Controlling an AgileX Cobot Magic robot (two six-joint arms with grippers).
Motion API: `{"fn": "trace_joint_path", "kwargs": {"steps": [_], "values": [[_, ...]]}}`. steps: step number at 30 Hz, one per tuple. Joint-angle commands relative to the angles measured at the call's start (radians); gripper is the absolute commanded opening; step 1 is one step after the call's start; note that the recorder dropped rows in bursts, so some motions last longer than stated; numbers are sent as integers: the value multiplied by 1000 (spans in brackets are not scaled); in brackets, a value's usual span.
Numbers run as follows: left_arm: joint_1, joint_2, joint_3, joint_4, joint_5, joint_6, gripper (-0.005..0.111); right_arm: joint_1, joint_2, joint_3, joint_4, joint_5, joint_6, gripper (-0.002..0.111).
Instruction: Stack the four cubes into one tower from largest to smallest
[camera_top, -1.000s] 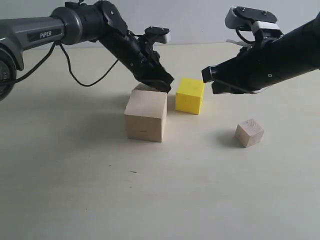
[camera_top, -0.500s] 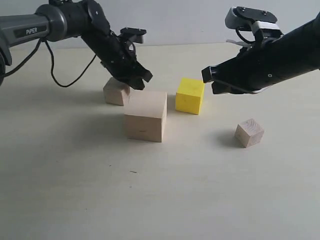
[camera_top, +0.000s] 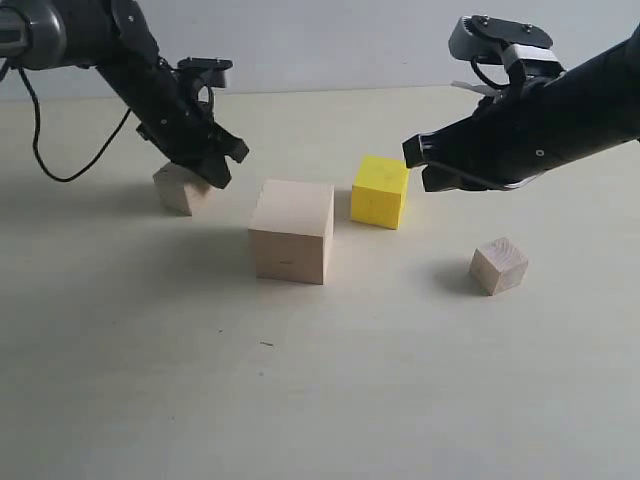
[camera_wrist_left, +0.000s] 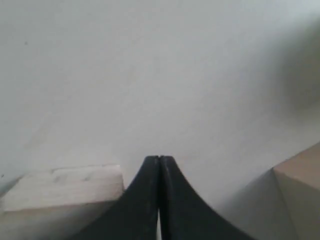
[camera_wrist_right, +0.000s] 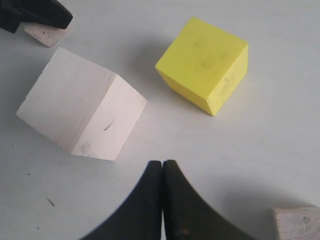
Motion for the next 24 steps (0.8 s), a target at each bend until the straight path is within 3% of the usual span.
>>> {"fn": "trace_joint_path", "kwargs": {"steps": [1,8,13,24], "values": [[19,-78,118,29,-92,-2,0,2,-2,-6,-1,19,-8,0],[26,-201,198,-93,-100,75,0,7,12,-9,45,48,-26,0],[18,-268,245,-97,-89,68,0,53,114,-68,104,51,-93,0],[18,-435,482,-123,-174,64,0,55,351,-244,136,105,-65,0]]}}
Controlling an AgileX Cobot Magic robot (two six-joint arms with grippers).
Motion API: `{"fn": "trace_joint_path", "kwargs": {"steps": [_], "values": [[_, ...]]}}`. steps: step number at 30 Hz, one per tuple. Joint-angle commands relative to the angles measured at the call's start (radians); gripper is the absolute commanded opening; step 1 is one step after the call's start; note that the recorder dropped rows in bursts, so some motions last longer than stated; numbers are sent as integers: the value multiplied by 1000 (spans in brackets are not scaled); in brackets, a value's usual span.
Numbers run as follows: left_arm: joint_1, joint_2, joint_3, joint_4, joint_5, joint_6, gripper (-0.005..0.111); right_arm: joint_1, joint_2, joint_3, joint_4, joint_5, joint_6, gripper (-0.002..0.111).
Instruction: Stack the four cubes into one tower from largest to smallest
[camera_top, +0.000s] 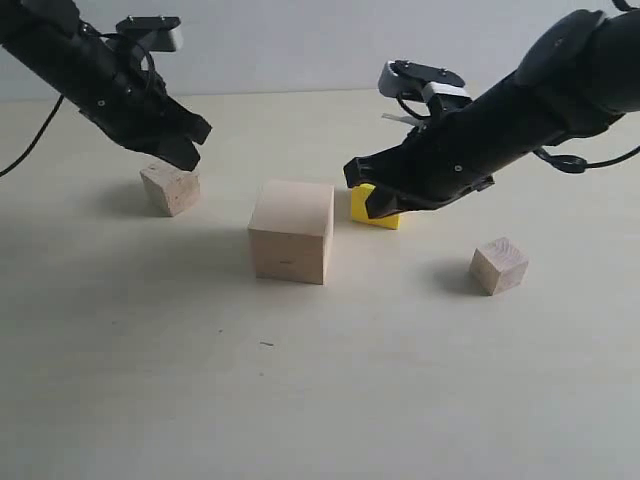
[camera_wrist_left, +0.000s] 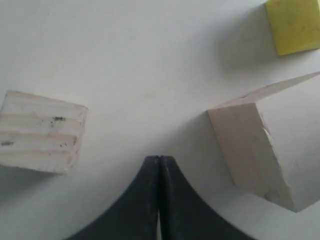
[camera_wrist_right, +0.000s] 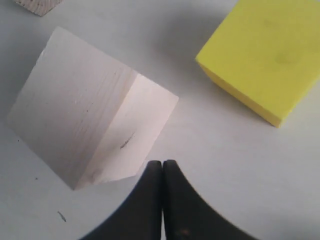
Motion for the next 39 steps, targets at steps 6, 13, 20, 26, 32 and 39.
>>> {"fn": "trace_joint_path", "kwargs": {"steps": [6,13,20,26,32,39], "values": [[-2,-94,162,-44,-86,7,0,21,152,-155,65,91,-1,0],[-2,-114,208,-53,-114,29,0,41,195,-193,75,98,23,0],[-2,-114,208,-71,-107,35,0,54,198,-193,69,109,23,0],[-2,-114,208,-82,-97,41,0,54,198,-193,60,71,23,0],[-2,-114,208,-82,-90,41,0,54,198,-193,60,47,20,0],[-2,-114,208,-84,-80,41,0,54,198,-193,125,28,-49,0]]}}
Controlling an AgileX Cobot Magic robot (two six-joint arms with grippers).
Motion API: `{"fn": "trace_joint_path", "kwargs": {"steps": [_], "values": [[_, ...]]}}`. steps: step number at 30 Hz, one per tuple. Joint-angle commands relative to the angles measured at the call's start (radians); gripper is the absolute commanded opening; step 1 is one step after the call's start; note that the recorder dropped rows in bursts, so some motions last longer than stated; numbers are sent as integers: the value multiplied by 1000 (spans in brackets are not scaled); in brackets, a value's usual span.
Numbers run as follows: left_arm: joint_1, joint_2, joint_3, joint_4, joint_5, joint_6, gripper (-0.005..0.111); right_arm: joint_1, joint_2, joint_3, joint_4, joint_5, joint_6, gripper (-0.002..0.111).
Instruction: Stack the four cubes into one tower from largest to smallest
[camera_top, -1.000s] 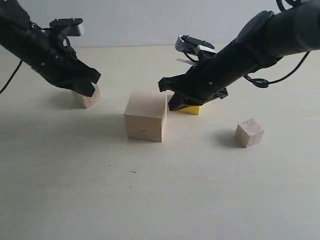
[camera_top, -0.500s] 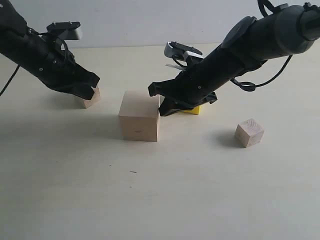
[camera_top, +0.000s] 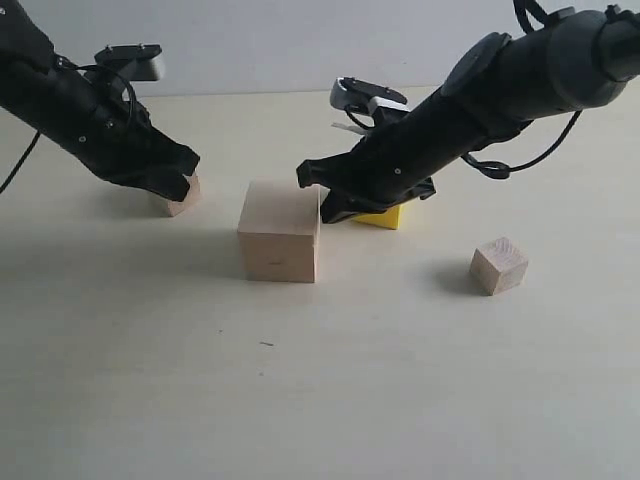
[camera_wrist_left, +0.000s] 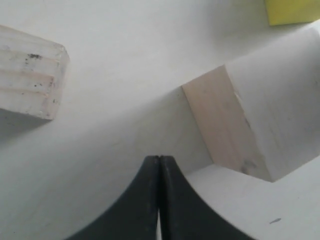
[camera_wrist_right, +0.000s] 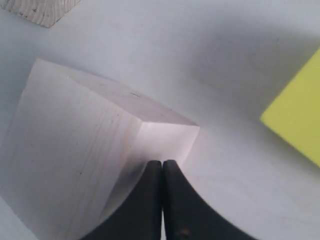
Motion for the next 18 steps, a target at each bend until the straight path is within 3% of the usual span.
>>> {"fn": "trace_joint_path", "kwargs": {"steps": [1,12,18], "values": [[-2,-14,3,-11,11,4,0,1,0,-6,75,-8,-74,0],[-2,-14,3,-11,16,4,0,1,-7,-6,46,-1,-71,0],[-2,-48,3,-21,13,2,0,1,-192,-6,-306,-61,129,0]]}}
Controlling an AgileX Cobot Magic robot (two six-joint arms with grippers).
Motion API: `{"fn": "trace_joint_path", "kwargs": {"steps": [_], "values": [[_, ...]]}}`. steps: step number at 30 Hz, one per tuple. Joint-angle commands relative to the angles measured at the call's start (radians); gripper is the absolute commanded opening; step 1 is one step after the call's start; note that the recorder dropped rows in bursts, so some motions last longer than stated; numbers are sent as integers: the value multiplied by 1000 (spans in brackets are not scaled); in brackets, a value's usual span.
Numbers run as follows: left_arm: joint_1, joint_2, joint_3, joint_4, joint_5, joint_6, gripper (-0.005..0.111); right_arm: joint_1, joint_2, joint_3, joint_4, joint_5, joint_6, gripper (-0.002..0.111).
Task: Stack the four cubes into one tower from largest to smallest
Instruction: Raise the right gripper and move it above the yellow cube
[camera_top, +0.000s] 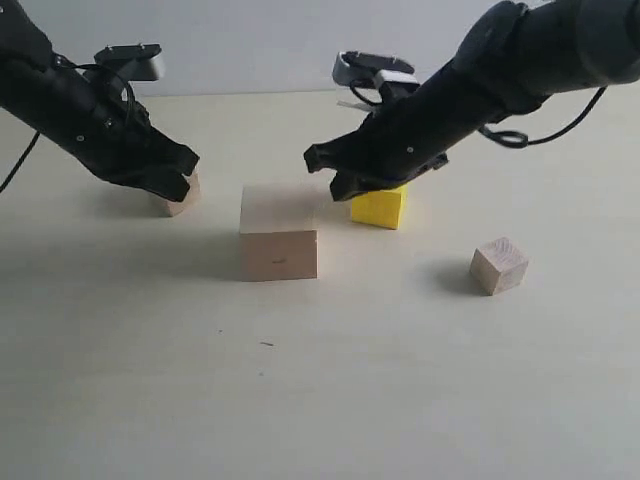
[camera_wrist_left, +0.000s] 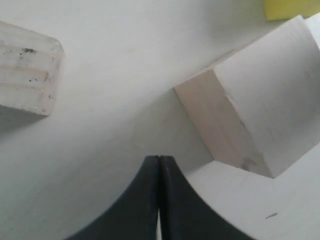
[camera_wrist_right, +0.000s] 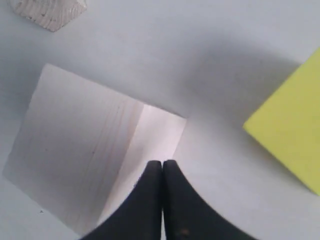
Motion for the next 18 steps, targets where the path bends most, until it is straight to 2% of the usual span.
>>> {"fn": "trace_joint_path", "kwargs": {"steps": [1,2,6,14,18], "values": [[-2,-68,14,-21,-1,-3,0,-8,-167,-6,-287,-80,148,0],[-2,-111,43,-21,-30,-4,0,-23,-211,-6,-405,-65,195,0],[-7,-302,198,-38,-162,-12,0,-49,-276,-6,-594,60,196,0],[-7,-664,367,48,-199,-165,0,-46,-249,-6,-590,5,51,1],[-7,-818,406,45,-159,-212,0,-46,-205,-6,-590,-13,-166,10]]}}
